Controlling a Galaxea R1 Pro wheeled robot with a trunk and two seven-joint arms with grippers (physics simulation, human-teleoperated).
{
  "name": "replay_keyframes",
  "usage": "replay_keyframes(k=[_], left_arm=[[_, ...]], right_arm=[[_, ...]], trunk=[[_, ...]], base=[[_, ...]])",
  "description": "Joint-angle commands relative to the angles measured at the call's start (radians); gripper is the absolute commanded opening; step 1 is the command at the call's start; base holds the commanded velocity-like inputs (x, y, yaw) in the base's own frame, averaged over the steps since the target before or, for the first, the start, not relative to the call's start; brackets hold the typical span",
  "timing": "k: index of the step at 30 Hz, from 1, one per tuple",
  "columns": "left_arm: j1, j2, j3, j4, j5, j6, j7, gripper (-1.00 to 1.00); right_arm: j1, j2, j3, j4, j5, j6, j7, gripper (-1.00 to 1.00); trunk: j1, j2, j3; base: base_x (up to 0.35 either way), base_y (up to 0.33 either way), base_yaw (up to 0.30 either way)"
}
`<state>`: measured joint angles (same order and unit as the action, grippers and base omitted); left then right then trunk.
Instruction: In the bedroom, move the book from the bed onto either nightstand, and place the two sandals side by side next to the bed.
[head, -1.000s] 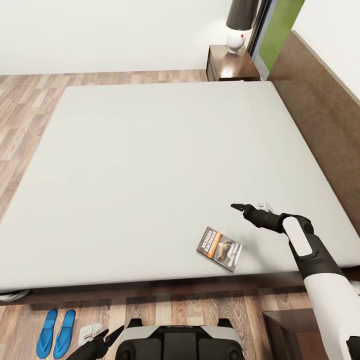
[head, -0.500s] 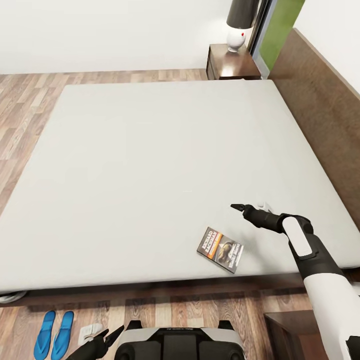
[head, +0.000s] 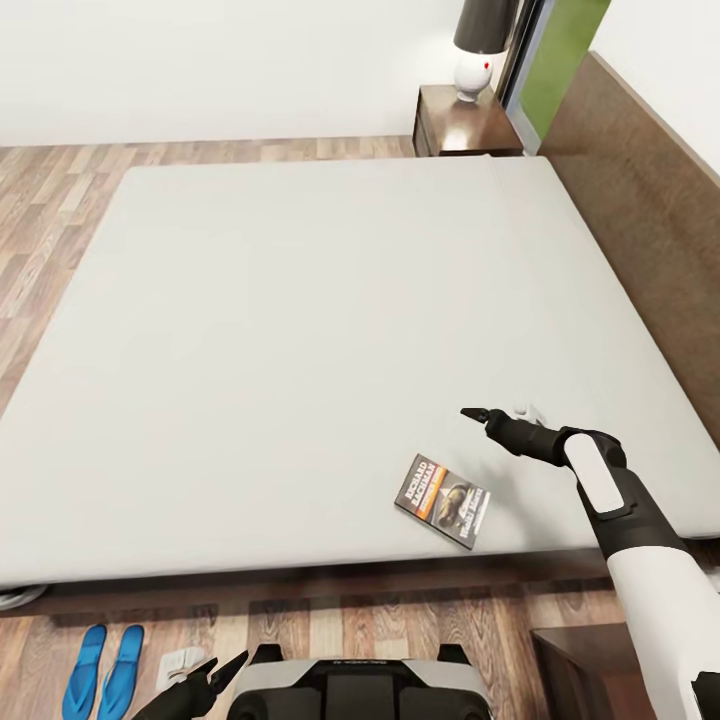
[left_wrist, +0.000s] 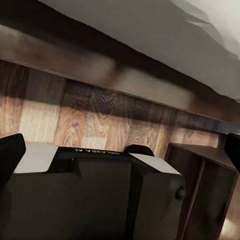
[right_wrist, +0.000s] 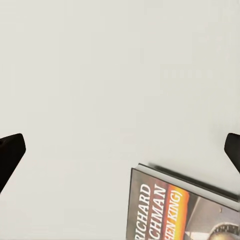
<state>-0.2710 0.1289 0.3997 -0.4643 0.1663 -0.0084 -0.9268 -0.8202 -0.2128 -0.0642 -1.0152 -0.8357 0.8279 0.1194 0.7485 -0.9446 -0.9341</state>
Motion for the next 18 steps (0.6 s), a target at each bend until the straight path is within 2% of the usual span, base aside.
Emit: replay_keyframes(k=[1, 18], left_arm=[[0.0, 0.0, 0.002, 0.001, 0.001, -0.001, -0.004, 1.0], [0.0, 0.0, 0.002, 0.001, 0.001, -0.001, -0.004, 1.0]], right_arm=[[0.0, 0.0, -0.002, 0.0, 0.008, 0.005, 0.008, 1.0], [0.0, 0.001, -0.001, 0.07, 0.007, 0.004, 0.014, 1.0]], trunk=[[0.004, -0.008, -0.004], [0.069, -0.127, -0.057]], base=[[0.0, 0.0, 0.0], [0.0, 0.0, 0.0]])
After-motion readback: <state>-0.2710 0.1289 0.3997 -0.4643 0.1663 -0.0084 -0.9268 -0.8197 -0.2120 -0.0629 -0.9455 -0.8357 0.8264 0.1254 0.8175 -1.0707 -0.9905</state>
